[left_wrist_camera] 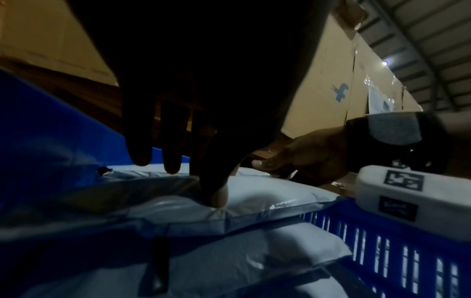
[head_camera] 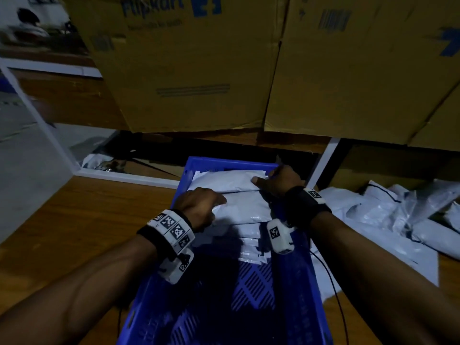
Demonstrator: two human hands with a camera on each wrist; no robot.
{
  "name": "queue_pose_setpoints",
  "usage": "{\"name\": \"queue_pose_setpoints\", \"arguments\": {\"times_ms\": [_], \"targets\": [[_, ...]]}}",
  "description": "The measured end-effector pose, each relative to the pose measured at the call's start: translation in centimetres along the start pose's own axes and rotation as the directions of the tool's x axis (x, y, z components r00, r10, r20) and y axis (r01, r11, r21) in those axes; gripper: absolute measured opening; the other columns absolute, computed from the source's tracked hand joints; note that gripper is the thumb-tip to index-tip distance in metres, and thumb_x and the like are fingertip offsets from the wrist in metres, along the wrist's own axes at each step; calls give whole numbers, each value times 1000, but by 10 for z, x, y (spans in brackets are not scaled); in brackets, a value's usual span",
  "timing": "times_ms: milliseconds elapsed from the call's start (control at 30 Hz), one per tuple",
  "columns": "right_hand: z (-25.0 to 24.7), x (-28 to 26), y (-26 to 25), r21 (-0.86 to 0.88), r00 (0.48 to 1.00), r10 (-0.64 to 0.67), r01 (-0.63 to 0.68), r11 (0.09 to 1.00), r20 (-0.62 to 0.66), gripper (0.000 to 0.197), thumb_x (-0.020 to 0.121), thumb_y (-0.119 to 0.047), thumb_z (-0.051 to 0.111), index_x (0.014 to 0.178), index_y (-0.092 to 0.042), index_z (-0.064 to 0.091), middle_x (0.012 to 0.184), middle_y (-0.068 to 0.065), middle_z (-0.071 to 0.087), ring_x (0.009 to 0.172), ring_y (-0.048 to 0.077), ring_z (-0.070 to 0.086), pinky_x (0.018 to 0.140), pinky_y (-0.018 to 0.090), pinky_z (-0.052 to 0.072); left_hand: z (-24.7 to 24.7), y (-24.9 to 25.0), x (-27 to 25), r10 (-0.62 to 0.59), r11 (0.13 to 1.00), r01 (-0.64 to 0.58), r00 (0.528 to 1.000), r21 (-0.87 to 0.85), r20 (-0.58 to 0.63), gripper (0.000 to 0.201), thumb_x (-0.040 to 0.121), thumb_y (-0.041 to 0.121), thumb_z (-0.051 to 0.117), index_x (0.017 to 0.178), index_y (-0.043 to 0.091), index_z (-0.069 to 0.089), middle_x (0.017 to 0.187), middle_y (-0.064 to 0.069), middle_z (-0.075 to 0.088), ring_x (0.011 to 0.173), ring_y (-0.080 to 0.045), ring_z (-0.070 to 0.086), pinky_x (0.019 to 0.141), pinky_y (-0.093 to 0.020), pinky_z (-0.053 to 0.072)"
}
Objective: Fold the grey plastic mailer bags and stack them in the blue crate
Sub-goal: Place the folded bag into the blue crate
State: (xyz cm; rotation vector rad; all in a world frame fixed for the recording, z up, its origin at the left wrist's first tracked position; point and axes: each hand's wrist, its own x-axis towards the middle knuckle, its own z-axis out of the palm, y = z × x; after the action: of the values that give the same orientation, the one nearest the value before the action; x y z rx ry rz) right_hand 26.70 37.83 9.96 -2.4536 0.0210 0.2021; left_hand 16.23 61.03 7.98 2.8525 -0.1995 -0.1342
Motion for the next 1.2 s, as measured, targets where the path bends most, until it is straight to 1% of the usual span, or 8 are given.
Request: {"name": "queue_pose_setpoints", "arguments": {"times_ms": [100,300,500,600,767,900,1033,1200], "targets": [[-3,-15,6,-25,998,18,-17,1000,58,81,60,-69,88,116,-17,61,104,-7,66,102,19,66,80,31,49,1,7,2,-17,995,19,1000,95,-26,60,84,8,66,136,37,62,137,2,64,124,-27,60,100,-41,51],[-6,-37,11,-48,998,-9,12,999,67,87,68,-47,94,134,-11,50,132,7,62,120,24,59,81,26,41,-1,14,1,-89,986,94,995,137,-39,59,80,8,69,131,36,63,130,4,67,119,-25,63,97,-38,53],[-13,-52,21,40,994,-107,107,993,6,76,76,-59,82,131,-13,56,127,5,63,117,24,60,90,31,47,-23,30,-18,-134,985,149,978,87,-159,36,84,36,74,119,35,68,116,0,73,106,-27,66,83,-35,53],[-28,-66,34,129,992,-126,126,984,-13,55,80,-55,82,116,-18,64,97,-3,68,94,18,66,87,34,54,-34,58,-40,-99,994,107,973,29,-207,39,85,50,75,119,32,70,120,4,72,103,-24,68,83,-35,54],[-69,-113,84,280,987,-163,157,947,-2,41,70,-56,86,90,-25,69,81,1,75,79,21,75,77,49,63,-47,146,-84,-21,991,-11,972,-135,-232,41,84,56,77,115,31,72,113,10,72,86,-10,70,80,-34,56],[-125,-168,155,342,976,-215,207,917,-13,28,83,-41,82,94,-19,69,76,7,77,72,24,76,62,44,64,-36,240,-115,39,969,-101,964,-226,-264,30,81,55,78,103,33,74,98,16,75,71,3,69,77,-34,58],[-180,-223,258,374,982,-189,185,909,-28,23,87,-39,80,95,-20,69,77,7,76,72,22,76,66,47,64,8,341,-128,111,940,-190,956,-285,-272,36,80,61,77,102,33,76,90,17,75,76,3,70,75,-34,59],[-225,-268,375,383,996,-58,82,920,-74,25,85,-47,80,92,-26,69,76,0,74,73,19,75,62,43,62,89,444,-110,118,867,-207,969,-452,-217,29,82,46,83,101,24,78,90,13,76,82,-1,72,76,-38,62]]}}
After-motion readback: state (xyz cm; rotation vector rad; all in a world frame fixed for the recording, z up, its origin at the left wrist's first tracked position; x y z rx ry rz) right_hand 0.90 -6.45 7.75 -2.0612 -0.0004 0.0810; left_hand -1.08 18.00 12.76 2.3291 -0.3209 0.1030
